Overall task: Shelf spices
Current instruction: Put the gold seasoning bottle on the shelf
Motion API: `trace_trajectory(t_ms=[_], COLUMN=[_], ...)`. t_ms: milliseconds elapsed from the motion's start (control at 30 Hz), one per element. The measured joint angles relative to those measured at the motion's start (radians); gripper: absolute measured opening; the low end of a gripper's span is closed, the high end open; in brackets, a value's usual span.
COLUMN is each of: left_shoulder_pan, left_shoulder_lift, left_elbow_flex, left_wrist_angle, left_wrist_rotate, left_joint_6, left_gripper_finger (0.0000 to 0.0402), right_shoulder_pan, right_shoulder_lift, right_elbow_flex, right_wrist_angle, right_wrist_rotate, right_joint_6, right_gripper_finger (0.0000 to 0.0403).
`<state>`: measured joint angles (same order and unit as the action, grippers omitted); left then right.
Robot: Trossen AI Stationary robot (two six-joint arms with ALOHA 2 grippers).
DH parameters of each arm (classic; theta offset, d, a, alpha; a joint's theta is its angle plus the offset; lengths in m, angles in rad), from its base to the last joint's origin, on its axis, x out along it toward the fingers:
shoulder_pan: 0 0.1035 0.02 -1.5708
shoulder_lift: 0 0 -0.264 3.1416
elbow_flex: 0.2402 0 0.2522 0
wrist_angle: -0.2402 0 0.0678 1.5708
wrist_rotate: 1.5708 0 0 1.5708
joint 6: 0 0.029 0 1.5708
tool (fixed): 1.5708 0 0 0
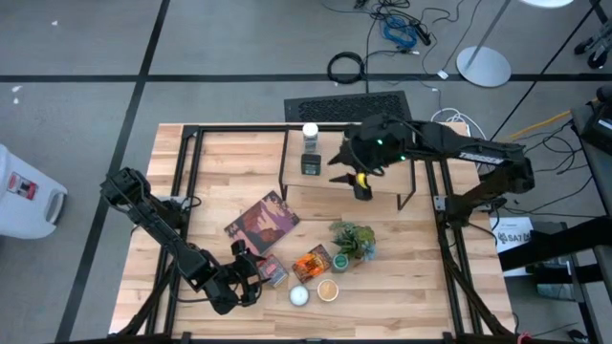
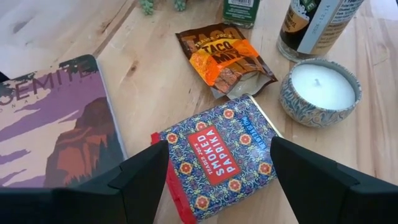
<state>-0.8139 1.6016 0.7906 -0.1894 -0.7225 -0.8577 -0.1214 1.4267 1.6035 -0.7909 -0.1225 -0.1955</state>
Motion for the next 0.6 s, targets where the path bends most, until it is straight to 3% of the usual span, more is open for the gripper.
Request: trace_trajectory(t_ms=[233, 433, 600], left_shoulder_pan=[0.0, 0.0, 0.022], left_shoulder_lift=[0.0, 0.0, 0.0], left_elbow_flex=[0.032, 0.068, 0.09], left_wrist_angle=[0.002, 0.07, 0.173], left_wrist_rotate=[0.012, 0.012, 0.039], left_joint_6=[0.045, 0.231, 0.381], left_gripper_finger=[0.029, 0.029, 0.029], right_shoulder_pan=[0.113, 0.248, 0.409], right_shoulder_lift=[-0.031, -0.032, -0.032], right_elbow_flex=[0.002, -0.001, -0.038], right_wrist_angle=[-0.055, -0.217, -0.262], right_wrist_rotate=[-0.004, -0.006, 0.06], right_joint_6=[0.052, 0.2, 0.366], right_gripper_finger=[0.0197, 0.0197, 0.0197])
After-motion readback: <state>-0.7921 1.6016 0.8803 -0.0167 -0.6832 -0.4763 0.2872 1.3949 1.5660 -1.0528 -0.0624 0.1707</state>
